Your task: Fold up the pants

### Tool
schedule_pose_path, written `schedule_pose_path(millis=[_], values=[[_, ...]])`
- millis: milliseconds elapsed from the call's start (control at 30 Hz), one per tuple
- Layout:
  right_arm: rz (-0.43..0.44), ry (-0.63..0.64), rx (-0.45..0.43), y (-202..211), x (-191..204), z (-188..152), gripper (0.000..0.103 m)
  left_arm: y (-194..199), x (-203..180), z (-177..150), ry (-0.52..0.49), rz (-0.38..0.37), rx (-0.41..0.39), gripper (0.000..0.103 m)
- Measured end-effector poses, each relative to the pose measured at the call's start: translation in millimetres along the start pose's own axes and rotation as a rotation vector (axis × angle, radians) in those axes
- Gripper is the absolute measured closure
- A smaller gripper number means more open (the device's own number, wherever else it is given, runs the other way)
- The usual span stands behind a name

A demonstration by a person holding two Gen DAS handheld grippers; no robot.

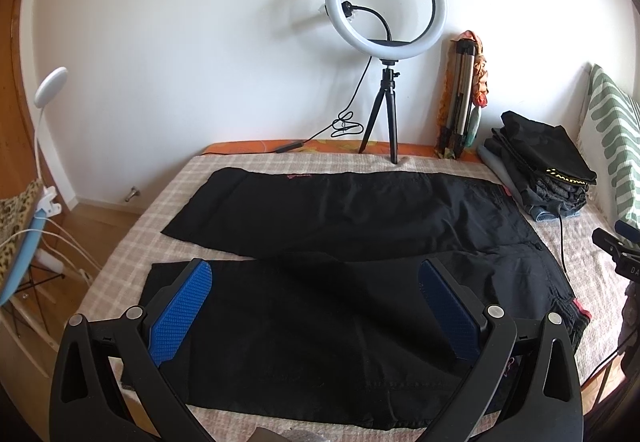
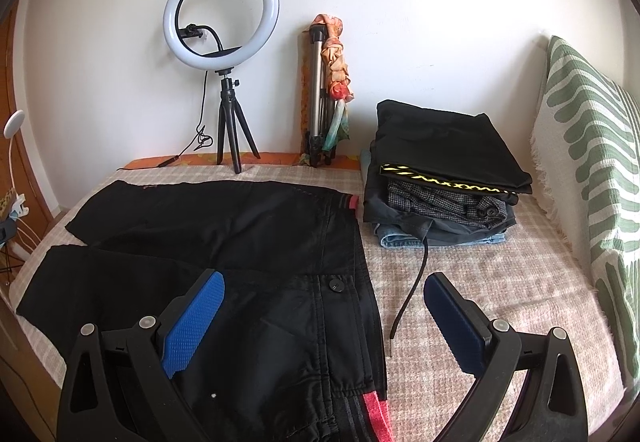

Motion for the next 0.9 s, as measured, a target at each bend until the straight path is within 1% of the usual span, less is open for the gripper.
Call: schedule_pose_path(millis=[133, 200, 300, 400, 467, 567, 600, 667, 733, 767, 833, 900], values=[[0.033, 0.051, 0.017, 3, 8, -11, 0.002, 0, 9, -10, 0.014, 0.001, 0.013, 0.0], [0.068, 0.098, 0.033, 5, 16, -19, 0.002, 0, 11, -14, 0.011, -0.003, 0.013, 0.0], [0.121, 0.176, 0.05, 8, 32, -33, 0.002, -2, 15, -22, 0.041, -0.051, 0.019, 0.0], [0.151, 0.269, 0.05, 13, 46, -51, 0.002, -5, 20, -32, 0.074, -0.077, 0.025, 0.001], [0.175, 0.322, 0.048, 16, 52, -62, 0.002, -4, 21, -37, 0.054, -0.062, 0.032, 0.004], [0.202, 0.393, 0.078, 17, 59, -79, 0.003, -3, 25, -45, 0.03, -0.035, 0.043, 0.006], [0.203, 0.413, 0.091, 17, 60, -84, 0.005, -2, 26, -48, 0.033, -0.039, 0.046, 0.006], [0.214, 0.45, 0.14, 15, 60, -95, 0.016, -2, 27, -53, 0.036, -0.053, 0.056, 0.008], [0.233, 0.47, 0.19, 12, 58, -105, 0.023, -5, 27, -57, 0.031, -0.07, 0.072, 0.015], [0.238, 0.477, 0.207, 10, 58, -109, 0.026, -6, 27, -59, 0.027, -0.079, 0.08, 0.017], [0.268, 0.488, 0.249, 9, 59, -117, 0.028, -9, 27, -64, 0.012, -0.096, 0.099, 0.023], [0.315, 0.498, 0.271, 13, 63, -124, 0.028, -11, 31, -69, 0.008, -0.097, 0.112, 0.026]])
Point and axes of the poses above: each gripper's, at about its wrist camera, not at the fingertips, and y roughly against the way its jaws point, x to its left, z to its top, the point moved 6 cm from there along -y, roughly the way its jaws point, and after that the axes turned 13 degrees about -y, right-handed, at the moved point
